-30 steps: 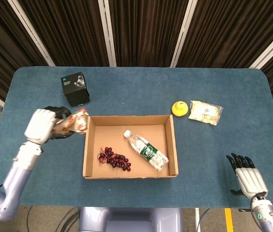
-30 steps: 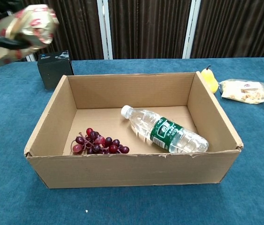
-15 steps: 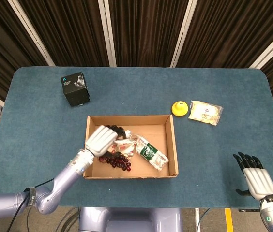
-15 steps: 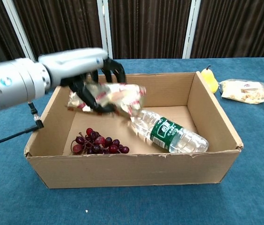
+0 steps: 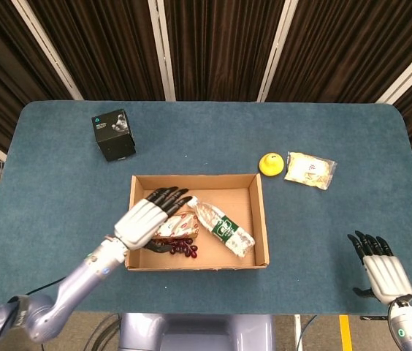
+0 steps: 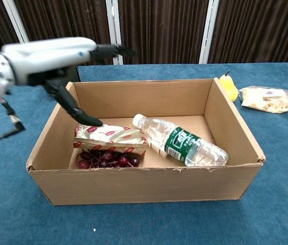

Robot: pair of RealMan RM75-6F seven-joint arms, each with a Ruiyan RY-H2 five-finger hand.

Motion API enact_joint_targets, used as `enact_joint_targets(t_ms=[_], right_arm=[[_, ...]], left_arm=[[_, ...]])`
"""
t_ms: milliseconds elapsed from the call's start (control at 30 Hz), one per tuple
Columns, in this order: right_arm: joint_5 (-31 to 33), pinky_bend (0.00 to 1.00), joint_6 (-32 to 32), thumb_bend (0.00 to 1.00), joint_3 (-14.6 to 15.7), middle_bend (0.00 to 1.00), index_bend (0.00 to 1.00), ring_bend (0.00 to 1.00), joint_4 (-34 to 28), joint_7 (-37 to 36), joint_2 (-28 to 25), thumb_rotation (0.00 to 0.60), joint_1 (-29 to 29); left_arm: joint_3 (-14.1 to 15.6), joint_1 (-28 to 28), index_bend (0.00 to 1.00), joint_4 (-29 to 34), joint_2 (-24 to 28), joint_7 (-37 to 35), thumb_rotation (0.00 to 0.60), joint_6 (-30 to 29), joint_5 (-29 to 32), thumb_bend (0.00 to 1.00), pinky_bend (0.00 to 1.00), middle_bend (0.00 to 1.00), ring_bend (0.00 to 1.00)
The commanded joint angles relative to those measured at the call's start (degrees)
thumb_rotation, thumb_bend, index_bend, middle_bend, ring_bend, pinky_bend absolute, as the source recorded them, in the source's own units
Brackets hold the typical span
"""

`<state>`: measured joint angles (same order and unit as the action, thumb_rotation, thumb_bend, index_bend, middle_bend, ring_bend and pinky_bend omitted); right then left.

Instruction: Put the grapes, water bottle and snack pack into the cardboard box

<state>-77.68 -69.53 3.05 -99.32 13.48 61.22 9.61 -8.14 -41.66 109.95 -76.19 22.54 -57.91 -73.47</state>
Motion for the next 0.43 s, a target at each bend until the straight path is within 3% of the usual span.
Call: enact_joint_targets(t_ms=[33, 133, 233, 433], right_arm=[[-0.7, 0.0, -0.7, 0.0, 0.1, 0.0, 0.0, 0.0, -0.4, -0.2, -0.1, 0.6, -0.3], [-1.6, 0.0, -1.6, 0.0, 0.3, 0.0, 0.0, 0.0, -0.7, -0.5, -0.4, 0.6, -0.7], [-2.2, 0.0, -2.6, 0.0, 0.3, 0.0, 0.0, 0.0, -0.9, -0.8, -0.6, 0.6, -1.2], [-3.1, 0.0, -4.9, 0.0, -0.3, 0.0, 0.0, 0.0, -1.1, -0.5, -0.5, 0.6, -1.9]], left_arm=[[4.5, 7.6, 0.0, 4.7, 6.6, -1.8, 0.562, -9.3, -6.1, 0.0, 0.11, 0.0, 0.0], [9.4, 15.1, 0.01, 4.6, 9.0, -3.4, 0.563, -18.4, -11.2, 0.0, 0.09, 0.0, 0.0], [13.2, 22.0, 0.03, 1.8, 9.7, -4.3, 0.562, -26.3, -12.4, 0.0, 0.05, 0.0, 0.0], [15.8, 33.3, 0.05, -5.9, 5.9, -4.1, 0.562, -37.9, -8.3, 0.0, 0.0, 0.0, 0.0]])
